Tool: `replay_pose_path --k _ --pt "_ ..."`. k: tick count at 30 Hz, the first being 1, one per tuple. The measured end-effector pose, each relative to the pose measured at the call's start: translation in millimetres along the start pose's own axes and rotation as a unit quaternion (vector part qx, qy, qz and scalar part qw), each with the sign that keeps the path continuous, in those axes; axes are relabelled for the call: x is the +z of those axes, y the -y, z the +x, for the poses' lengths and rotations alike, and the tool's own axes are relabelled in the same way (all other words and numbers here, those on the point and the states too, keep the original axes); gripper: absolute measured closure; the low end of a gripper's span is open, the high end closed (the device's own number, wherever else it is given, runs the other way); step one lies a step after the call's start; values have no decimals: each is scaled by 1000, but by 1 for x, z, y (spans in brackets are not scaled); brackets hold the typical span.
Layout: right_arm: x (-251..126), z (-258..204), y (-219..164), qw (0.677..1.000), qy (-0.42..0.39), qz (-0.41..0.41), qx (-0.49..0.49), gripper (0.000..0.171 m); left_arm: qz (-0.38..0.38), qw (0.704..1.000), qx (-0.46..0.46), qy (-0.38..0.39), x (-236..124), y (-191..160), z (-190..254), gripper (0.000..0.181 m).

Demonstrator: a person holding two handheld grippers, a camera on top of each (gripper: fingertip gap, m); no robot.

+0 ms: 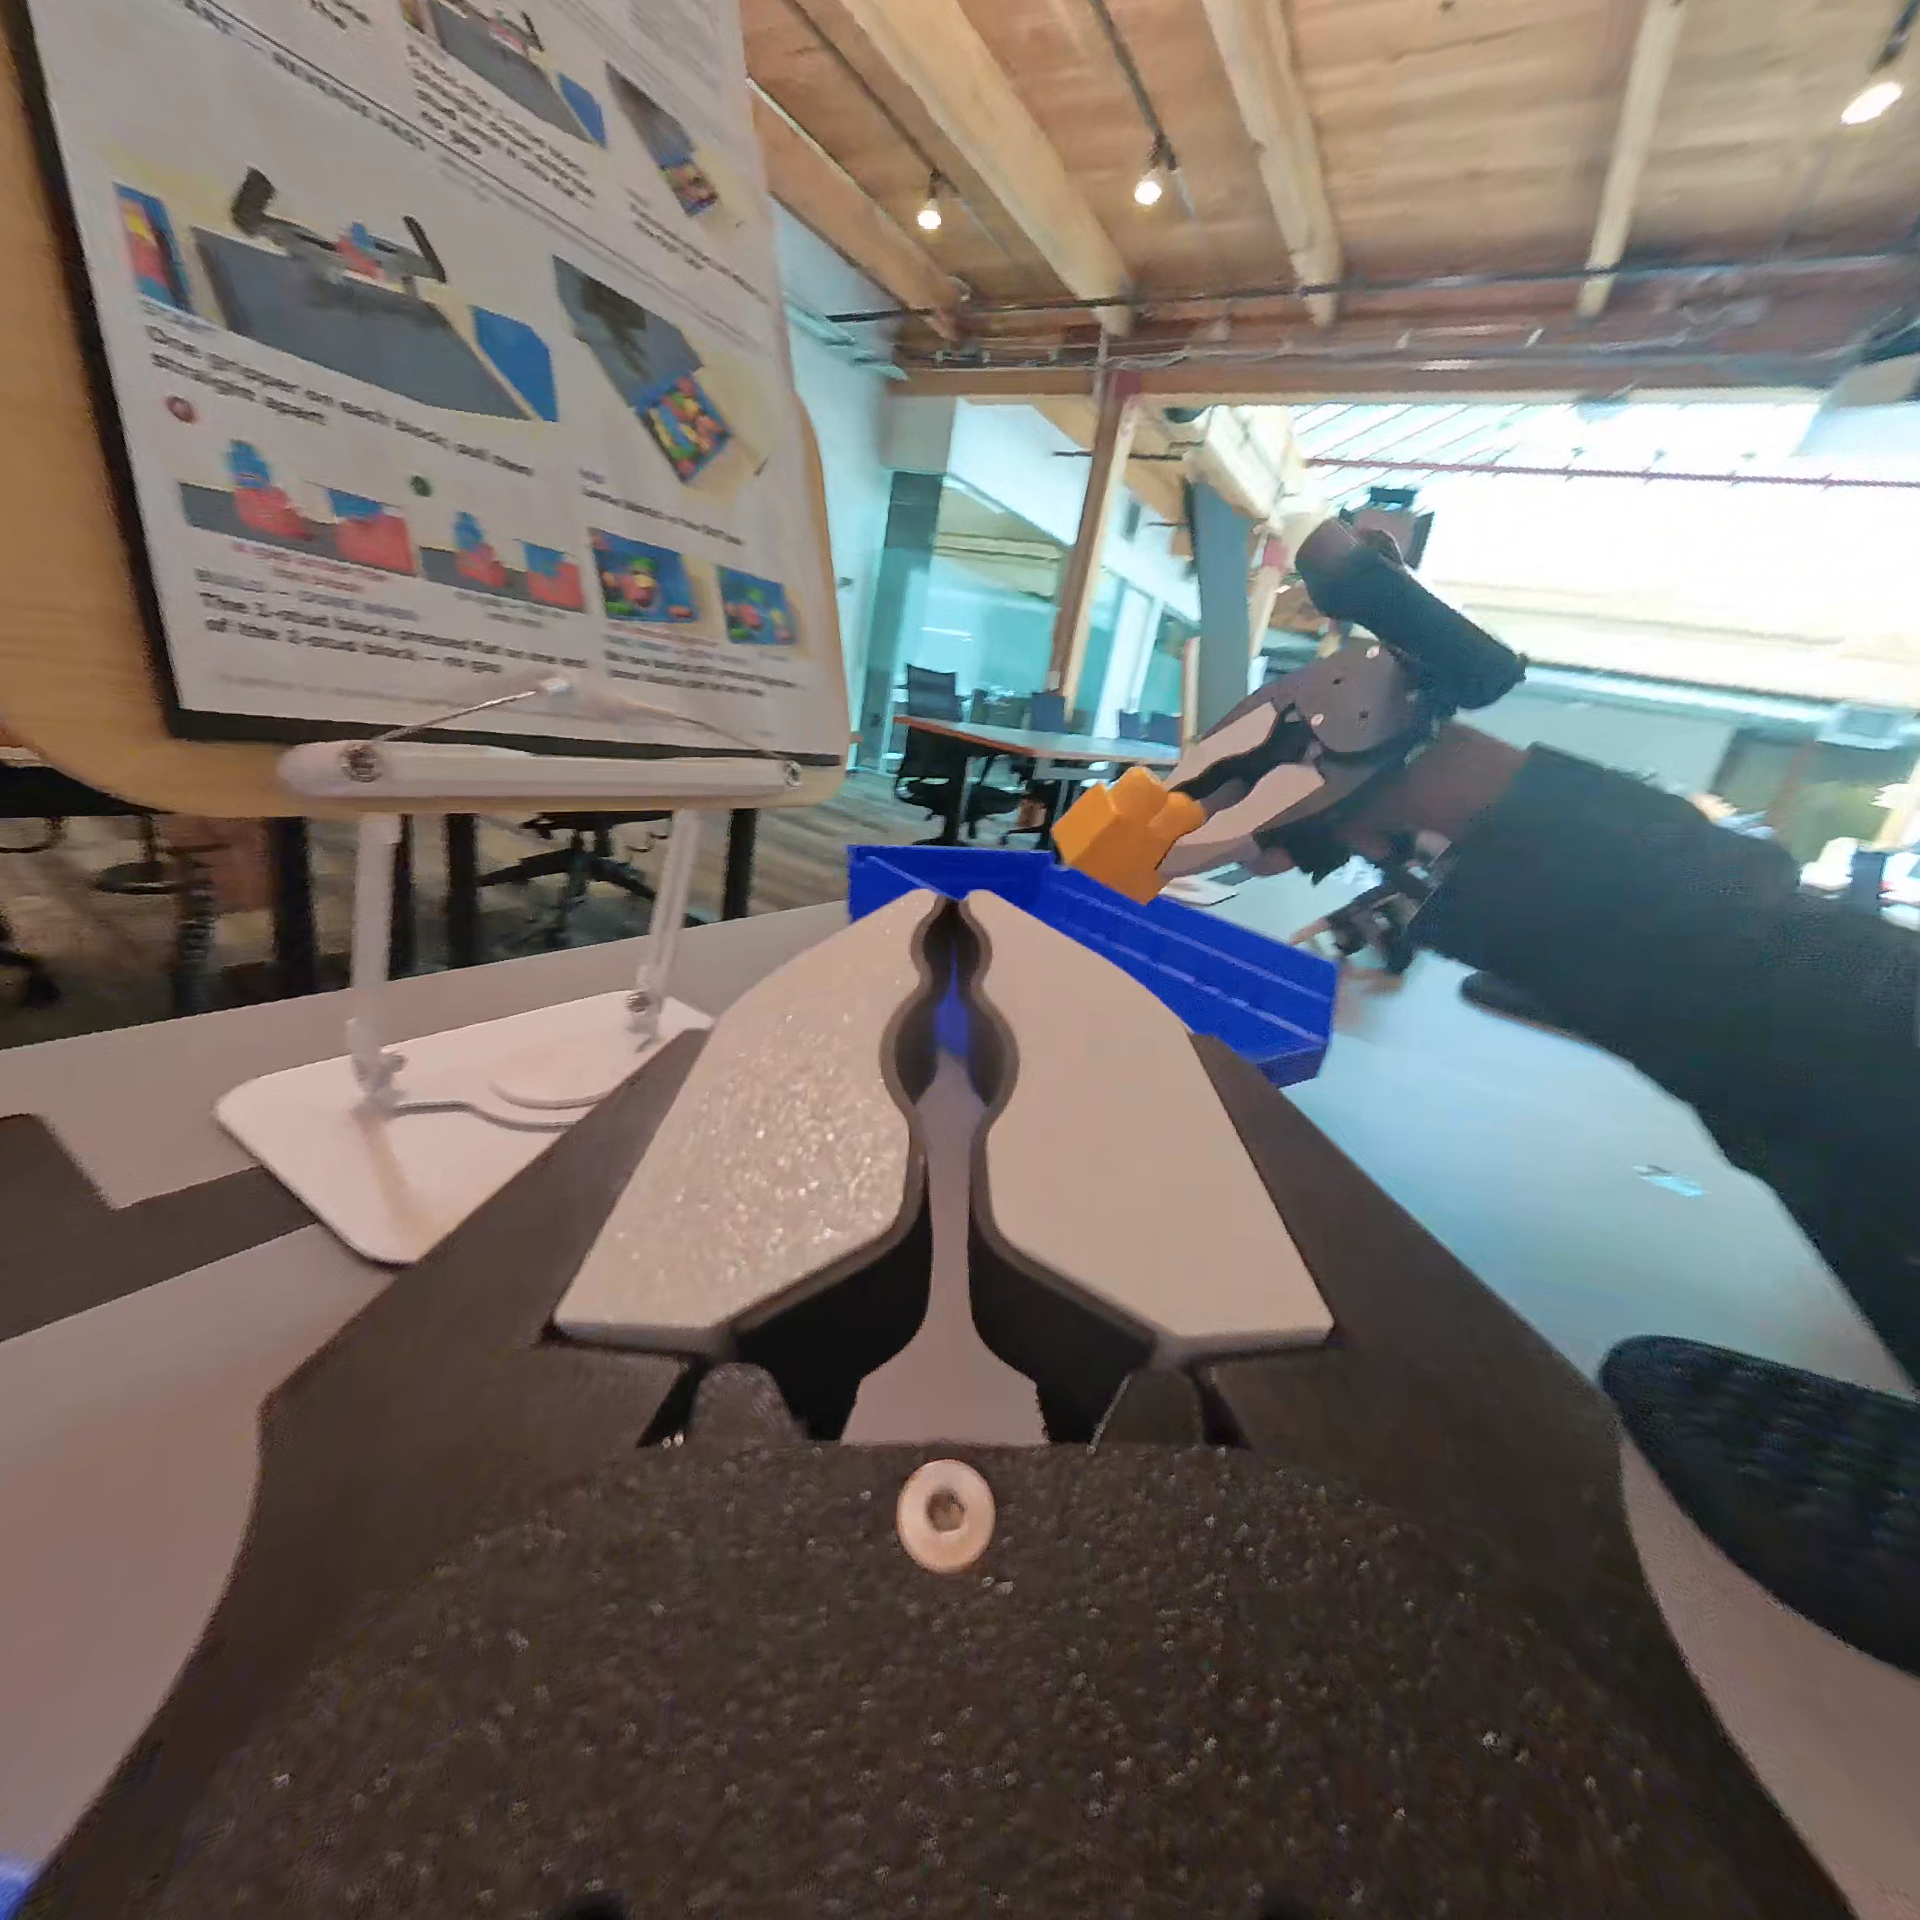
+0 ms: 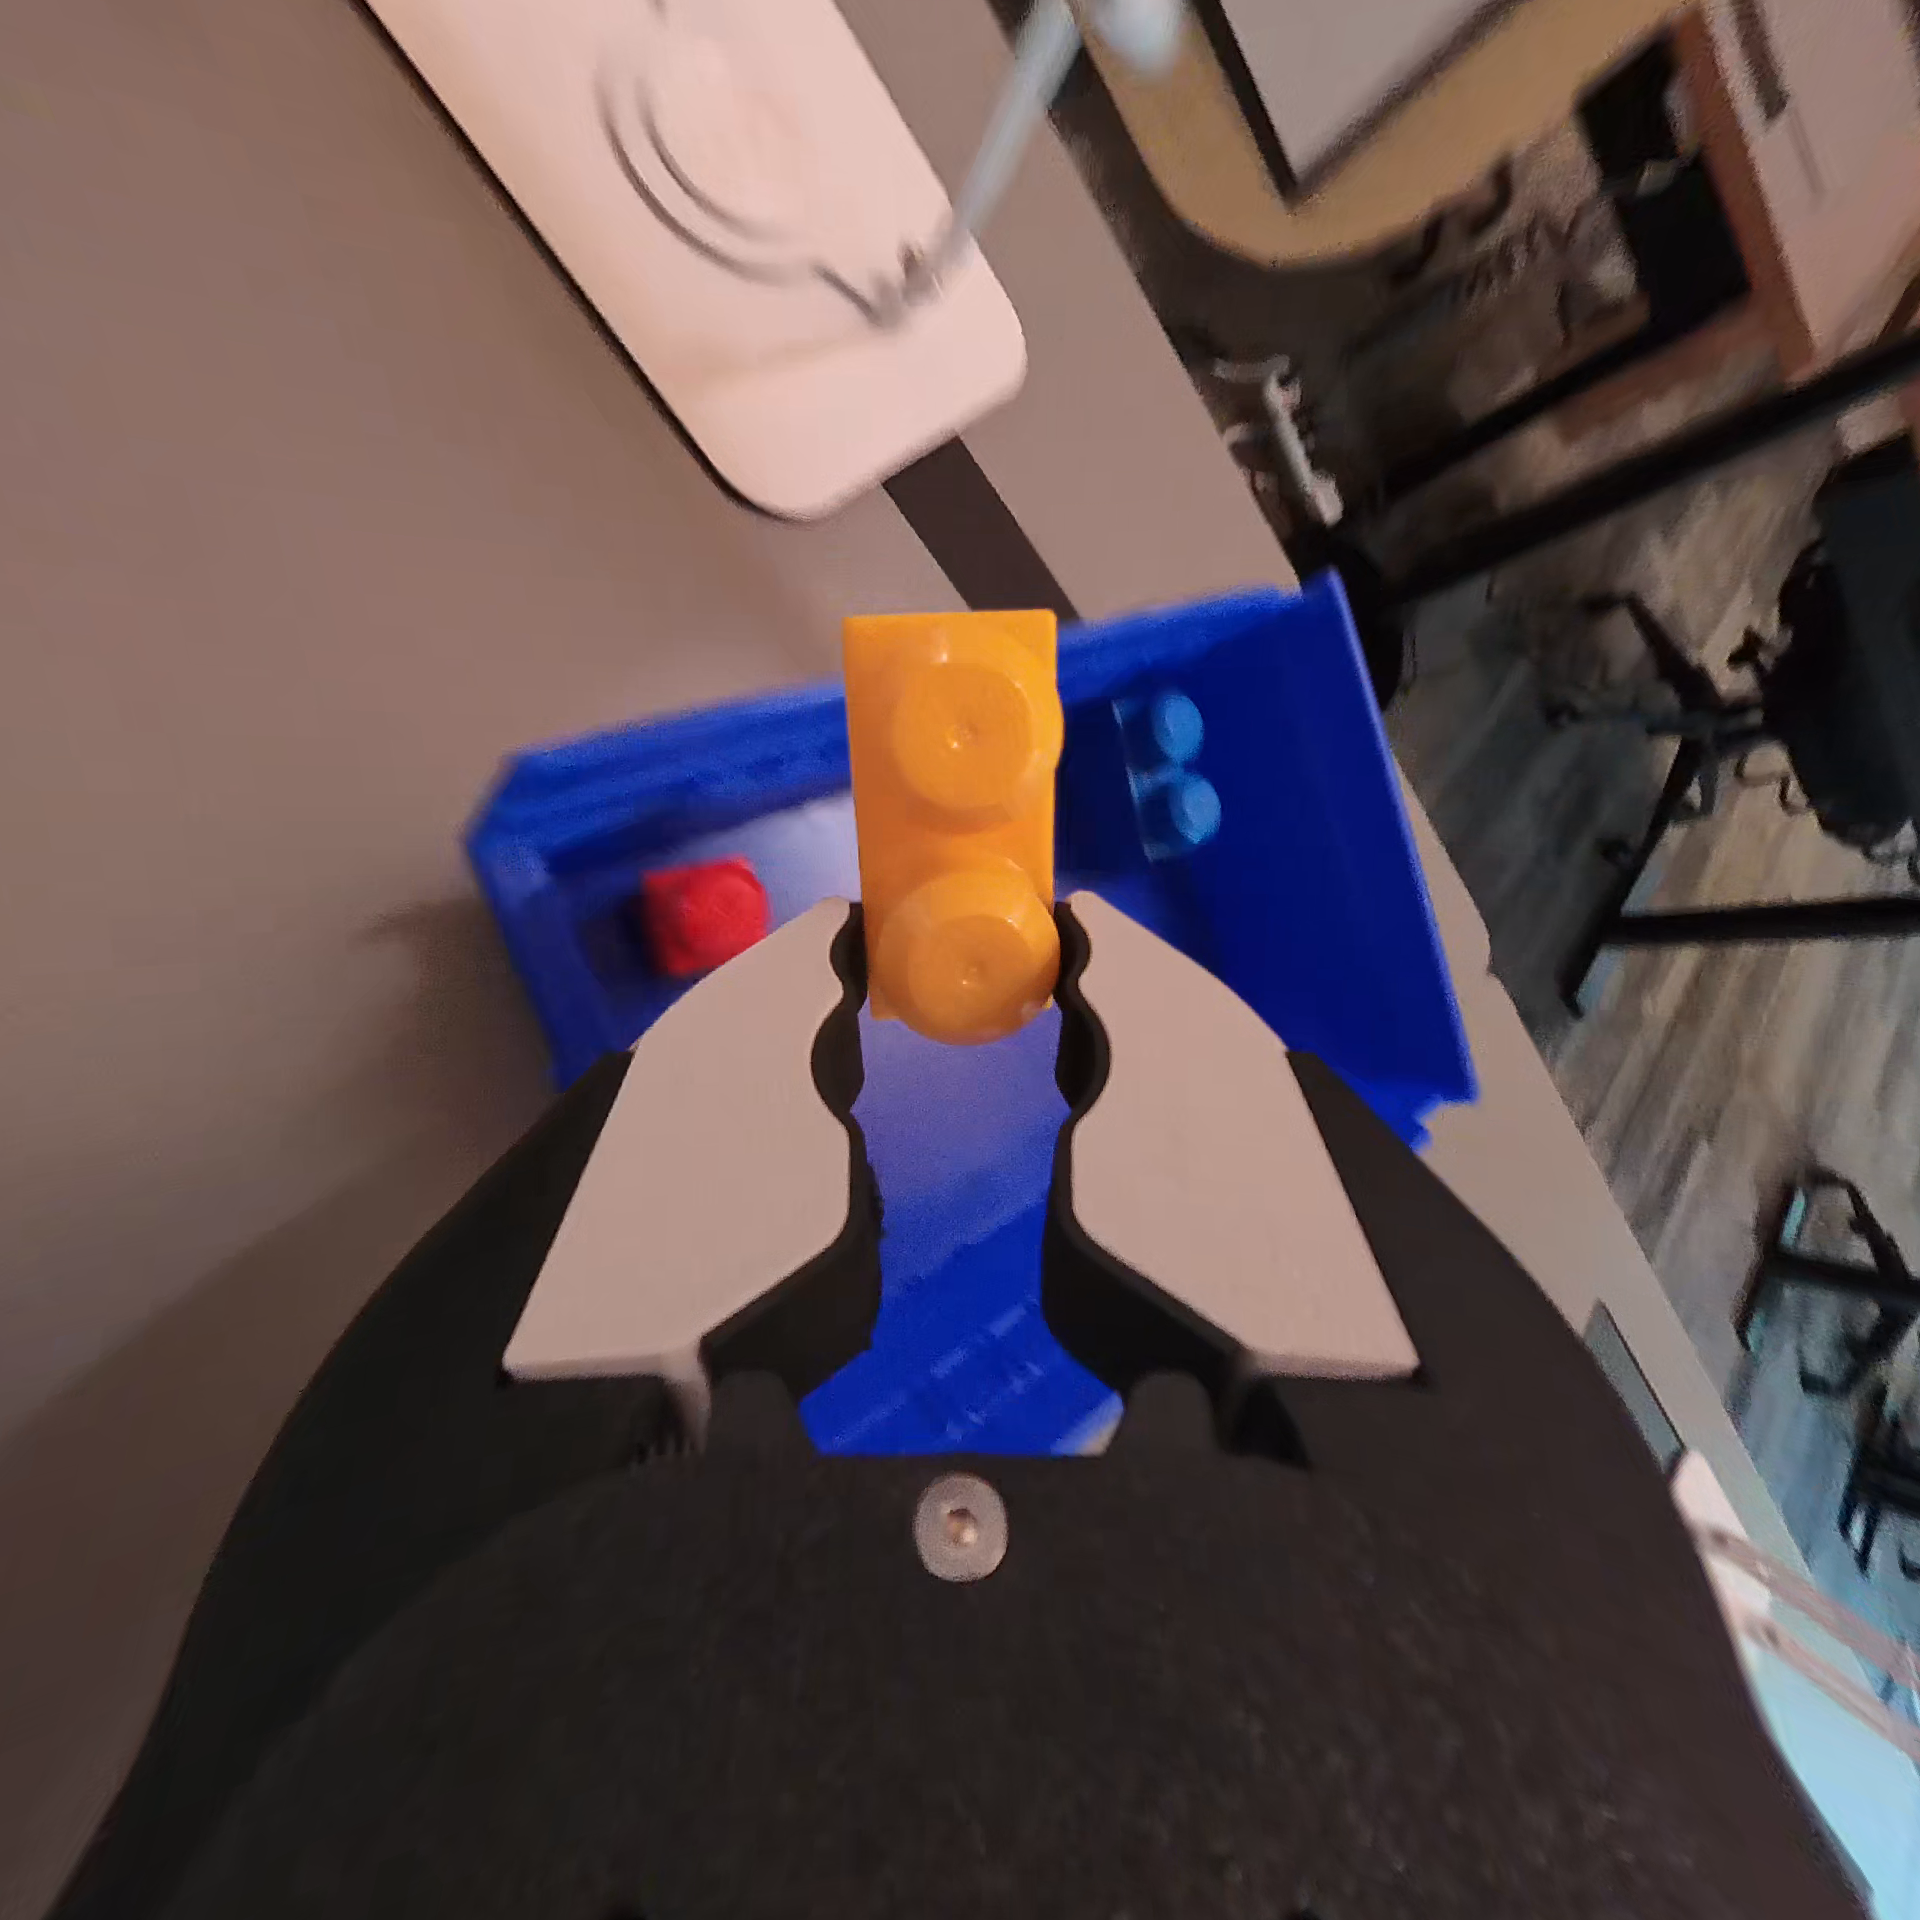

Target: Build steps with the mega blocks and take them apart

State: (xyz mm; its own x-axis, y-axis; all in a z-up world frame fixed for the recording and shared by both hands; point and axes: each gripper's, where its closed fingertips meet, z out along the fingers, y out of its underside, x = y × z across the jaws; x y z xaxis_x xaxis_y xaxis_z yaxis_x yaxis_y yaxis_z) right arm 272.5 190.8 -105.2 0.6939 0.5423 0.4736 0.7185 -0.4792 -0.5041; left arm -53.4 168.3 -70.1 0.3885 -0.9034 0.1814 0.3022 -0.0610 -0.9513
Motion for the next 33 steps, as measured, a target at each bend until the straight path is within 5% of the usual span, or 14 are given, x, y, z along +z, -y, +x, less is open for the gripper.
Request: replay_pose_path --k 15,33 --pt "86 78 -98 979 119 -150 69 137 -59 993 69 77 3 -30 -22 181" --pt "144 98 -105 967 145 -207 23 140 -77 989 105 72 5 -40 -20 181"
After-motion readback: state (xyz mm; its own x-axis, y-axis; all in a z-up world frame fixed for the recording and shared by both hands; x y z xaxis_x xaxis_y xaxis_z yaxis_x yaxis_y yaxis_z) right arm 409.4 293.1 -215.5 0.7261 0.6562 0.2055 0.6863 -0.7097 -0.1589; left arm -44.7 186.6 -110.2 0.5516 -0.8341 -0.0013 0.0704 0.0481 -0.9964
